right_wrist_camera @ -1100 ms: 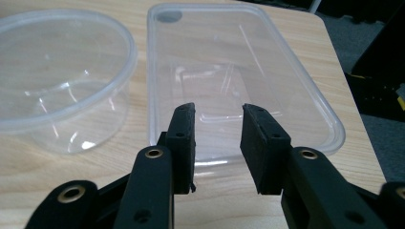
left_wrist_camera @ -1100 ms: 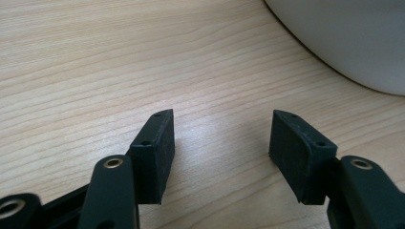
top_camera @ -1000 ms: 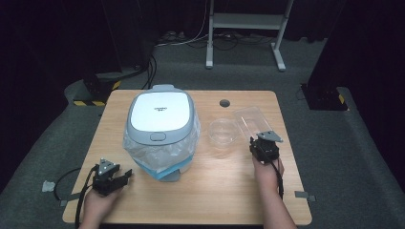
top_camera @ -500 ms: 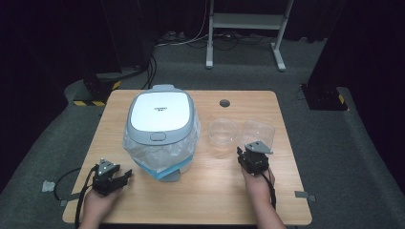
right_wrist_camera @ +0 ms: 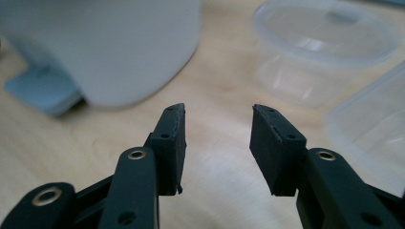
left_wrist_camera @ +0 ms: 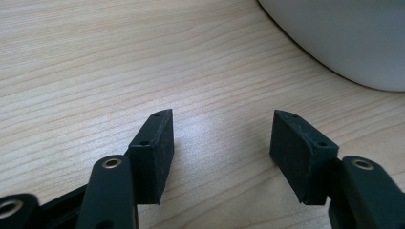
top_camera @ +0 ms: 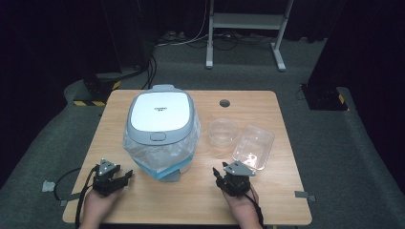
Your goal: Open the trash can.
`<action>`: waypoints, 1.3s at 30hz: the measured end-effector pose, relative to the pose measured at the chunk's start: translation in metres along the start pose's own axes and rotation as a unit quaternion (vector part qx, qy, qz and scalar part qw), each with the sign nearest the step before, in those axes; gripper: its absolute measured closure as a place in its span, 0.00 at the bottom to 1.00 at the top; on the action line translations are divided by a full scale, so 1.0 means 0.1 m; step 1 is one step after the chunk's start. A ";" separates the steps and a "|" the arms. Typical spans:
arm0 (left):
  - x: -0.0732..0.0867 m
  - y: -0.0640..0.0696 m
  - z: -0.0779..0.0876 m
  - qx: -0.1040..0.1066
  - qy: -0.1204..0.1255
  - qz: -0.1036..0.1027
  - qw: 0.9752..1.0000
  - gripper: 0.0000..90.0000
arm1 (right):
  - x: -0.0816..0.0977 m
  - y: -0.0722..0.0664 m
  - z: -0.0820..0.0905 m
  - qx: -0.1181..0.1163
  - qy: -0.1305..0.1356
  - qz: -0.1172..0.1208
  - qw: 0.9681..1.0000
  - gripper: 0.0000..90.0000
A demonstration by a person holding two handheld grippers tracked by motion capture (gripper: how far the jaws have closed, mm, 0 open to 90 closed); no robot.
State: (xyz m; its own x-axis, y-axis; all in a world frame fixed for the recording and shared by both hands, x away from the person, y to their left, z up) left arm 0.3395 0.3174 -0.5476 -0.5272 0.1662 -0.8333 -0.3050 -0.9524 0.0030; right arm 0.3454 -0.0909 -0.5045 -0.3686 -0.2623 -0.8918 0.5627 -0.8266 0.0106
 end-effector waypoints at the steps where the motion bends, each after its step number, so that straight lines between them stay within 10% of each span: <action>1: 0.00 0.00 0.00 0.000 0.000 0.000 1.000 0.45 | 0.00 0.00 0.00 0.000 0.000 0.000 1.000 0.62; 9: -0.08 0.03 0.18 0.017 0.045 0.009 0.999 0.48 | 0.26 -0.09 -0.24 -0.008 -0.067 0.013 0.998 0.55; 13: -0.19 0.06 0.38 0.033 0.104 0.020 0.994 0.49 | 0.27 -0.09 -0.26 -0.006 -0.069 0.018 0.997 0.55; 25: -0.60 0.23 0.96 0.055 0.220 0.020 0.974 0.46 | 0.29 -0.08 -0.30 -0.007 -0.083 0.014 0.996 0.49; 31: -0.87 0.36 1.15 0.072 0.277 0.013 0.958 0.43 | 0.28 -0.07 -0.31 -0.011 -0.085 0.010 0.996 0.49; 39: -1.23 0.54 1.16 0.086 0.297 -0.020 0.951 0.44 | 0.28 -0.06 -0.31 -0.014 -0.085 0.012 0.996 0.48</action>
State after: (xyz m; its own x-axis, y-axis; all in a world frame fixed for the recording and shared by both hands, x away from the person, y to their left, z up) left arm 0.2960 0.2755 -0.3804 0.0124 -0.0210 -0.9997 -0.4672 -0.8841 0.0127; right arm 0.3544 -0.0776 -0.5437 -0.4734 -0.3639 -0.8021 0.5919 -0.8059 0.0163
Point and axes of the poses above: each handheld gripper's, and its own axes: z roughly backward along the jaws, x roughly out of its underside, y roughly to its right, the point moved 3 cm from there along -z, roughly forward along the jaws, and after that the axes turned 7 degrees about y, right-handed, at the moved point
